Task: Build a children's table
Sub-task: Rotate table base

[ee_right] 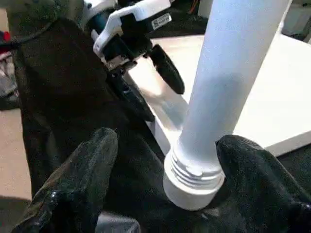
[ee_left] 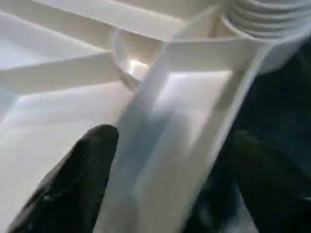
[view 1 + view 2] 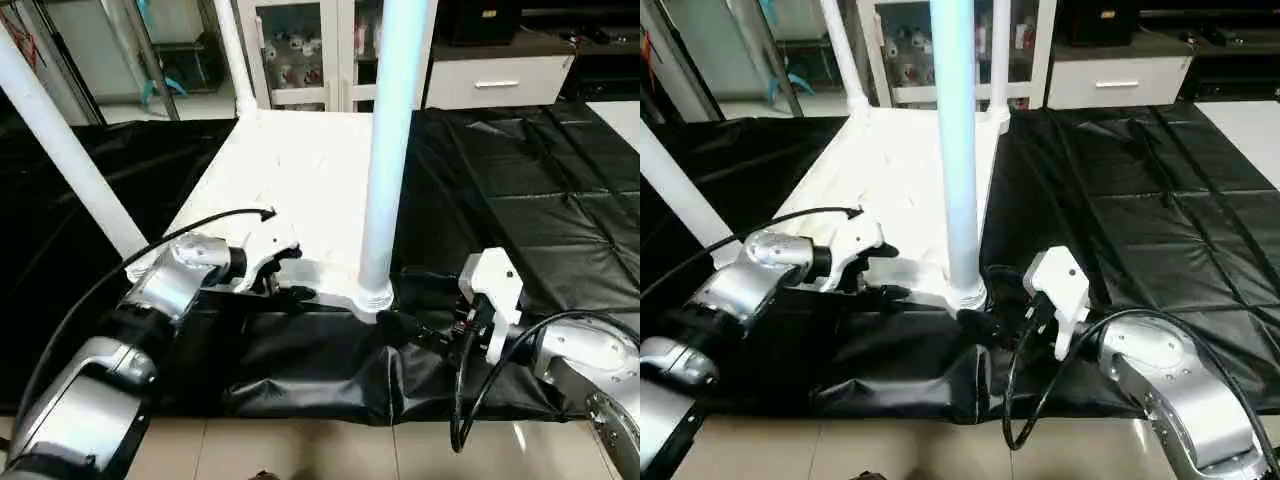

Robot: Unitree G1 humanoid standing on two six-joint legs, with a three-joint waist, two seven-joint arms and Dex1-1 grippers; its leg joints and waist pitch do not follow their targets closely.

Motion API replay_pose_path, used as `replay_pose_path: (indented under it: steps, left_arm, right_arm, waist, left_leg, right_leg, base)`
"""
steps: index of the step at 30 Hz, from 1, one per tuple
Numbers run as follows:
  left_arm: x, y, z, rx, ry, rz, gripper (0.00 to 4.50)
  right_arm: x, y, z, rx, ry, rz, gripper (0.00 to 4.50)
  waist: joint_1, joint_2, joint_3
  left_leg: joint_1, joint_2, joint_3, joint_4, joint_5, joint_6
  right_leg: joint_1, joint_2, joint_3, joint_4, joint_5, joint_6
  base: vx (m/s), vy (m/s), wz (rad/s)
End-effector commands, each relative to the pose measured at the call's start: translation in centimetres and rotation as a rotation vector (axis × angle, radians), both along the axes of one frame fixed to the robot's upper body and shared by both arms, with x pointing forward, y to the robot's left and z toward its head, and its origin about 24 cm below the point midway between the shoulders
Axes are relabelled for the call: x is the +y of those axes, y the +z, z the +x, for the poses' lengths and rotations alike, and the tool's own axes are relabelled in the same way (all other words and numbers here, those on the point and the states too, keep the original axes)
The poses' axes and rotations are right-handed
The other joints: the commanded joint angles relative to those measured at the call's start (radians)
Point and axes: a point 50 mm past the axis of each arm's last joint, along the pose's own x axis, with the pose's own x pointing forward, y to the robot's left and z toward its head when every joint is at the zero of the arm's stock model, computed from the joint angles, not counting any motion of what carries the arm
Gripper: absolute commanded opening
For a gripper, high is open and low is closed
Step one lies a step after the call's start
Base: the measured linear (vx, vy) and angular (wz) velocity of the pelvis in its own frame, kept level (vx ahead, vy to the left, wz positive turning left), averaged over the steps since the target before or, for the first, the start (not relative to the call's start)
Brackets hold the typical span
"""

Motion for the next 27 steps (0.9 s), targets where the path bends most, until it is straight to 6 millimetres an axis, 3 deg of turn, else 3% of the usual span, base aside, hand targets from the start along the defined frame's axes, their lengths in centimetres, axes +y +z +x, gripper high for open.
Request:
replay_pose_path:
  steps: [1, 6, 8, 17, 18, 19, 20, 21, 27]
  left_arm:
    - [0.26, -0.04, -0.14, 0.044, -0.049, 0.034, 3.59]
    - [0.67, -0.29, -0.5, 0.089, -0.102, 0.057, 3.24]
    - [0.76, -0.25, -0.25, 0.061, -0.089, 0.057, 2.9]
    - [0.5, -0.21, 0.23, 0.038, -0.071, 0.04, 2.16]
    - [0.45, -0.23, 0.23, 0.045, -0.077, 0.039, 2.02]
    - [0.41, -0.25, 0.24, 0.054, -0.084, 0.041, 1.92]
    - [0.42, -0.29, 0.22, 0.066, -0.09, 0.047, 1.92]
    - [0.42, -0.38, 0.15, 0.078, -0.102, 0.06, 1.74]
    - [0.56, -0.9, -0.17, 0.104, -0.12, 0.099, 1.29]
  right_arm:
    - [0.13, -0.08, 0.01, -0.008, 0.011, -0.013, 3.65]
    - [-0.11, -0.17, 0.19, -0.013, -0.003, -0.031, 3.65]
    - [-0.09, -0.26, 0.21, -0.01, 0.004, -0.04, 3.65]
    - [-0.51, -0.86, 0.46, -0.004, -0.012, -0.101, 3.65]
    - [-0.49, -0.83, 0.43, -0.005, -0.012, -0.097, 3.65]
    - [-0.51, -0.84, 0.4, -0.006, -0.015, -0.097, 3.65]
    - [-0.51, -0.88, 0.36, -0.007, -0.017, -0.097, 3.65]
    - [-0.51, -0.94, 0.33, -0.007, -0.019, -0.098, 3.65]
    - [-0.4, -1.06, 0.32, -0.009, -0.021, -0.097, 3.65]
  waist:
    - [0.005, -0.015, -0.059]
    - [0.004, -0.015, -0.06]
    - [0.004, -0.017, -0.061]
    - [0.006, -0.018, -0.059]
    - [0.007, -0.01, -0.061]
    - [0.005, -0.013, -0.06]
    - [0.006, -0.006, -0.061]
    - [0.005, -0.011, -0.06]
    - [0.005, -0.011, -0.06]
  left_leg:
    - [0.019, 0.036, -0.013, -0.074, -0.218, 0.033]
    - [0.02, 0.038, -0.013, -0.075, -0.223, 0.029]
    - [0.019, 0.038, -0.013, -0.073, -0.216, 0.036]
    - [0.019, 0.038, -0.012, -0.073, -0.219, 0.039]
    - [0.019, 0.039, -0.014, -0.071, -0.212, 0.043]
    - [0.019, 0.038, -0.013, -0.072, -0.214, 0.043]
    - [0.02, 0.038, -0.014, -0.071, -0.215, 0.041]
    - [0.019, 0.038, -0.013, -0.072, -0.22, 0.041]
    - [0.019, 0.04, -0.014, -0.073, -0.226, 0.042]
  right_leg:
    - [0.037, -0.047, 0.025, -0.071, -0.13, -0.242]
    - [0.037, -0.047, 0.026, -0.068, -0.098, -0.255]
    - [0.039, -0.047, 0.025, -0.066, -0.072, -0.261]
    - [0.04, -0.048, 0.024, -0.066, -0.072, -0.271]
    - [0.041, -0.049, 0.025, -0.065, -0.062, -0.272]
    - [0.041, -0.047, 0.024, -0.067, -0.057, -0.271]
    - [0.042, -0.048, 0.024, -0.065, -0.053, -0.273]
    - [0.041, -0.047, 0.024, -0.067, -0.053, -0.274]
    - [0.043, -0.049, 0.024, -0.066, -0.049, -0.28]
  base:
    - [0.0, 0.0, 0.0]
    - [0.0, 0.0, 0.0]
    - [0.0, 0.0, 0.0]
    - [0.0, 0.0, 0.0]
    - [0.0, 0.0, 0.0]
    - [0.0, 0.0, 0.0]
    - [0.0, 0.0, 0.0]
    - [0.0, 0.0, 0.0]
    - [0.0, 0.0, 0.0]
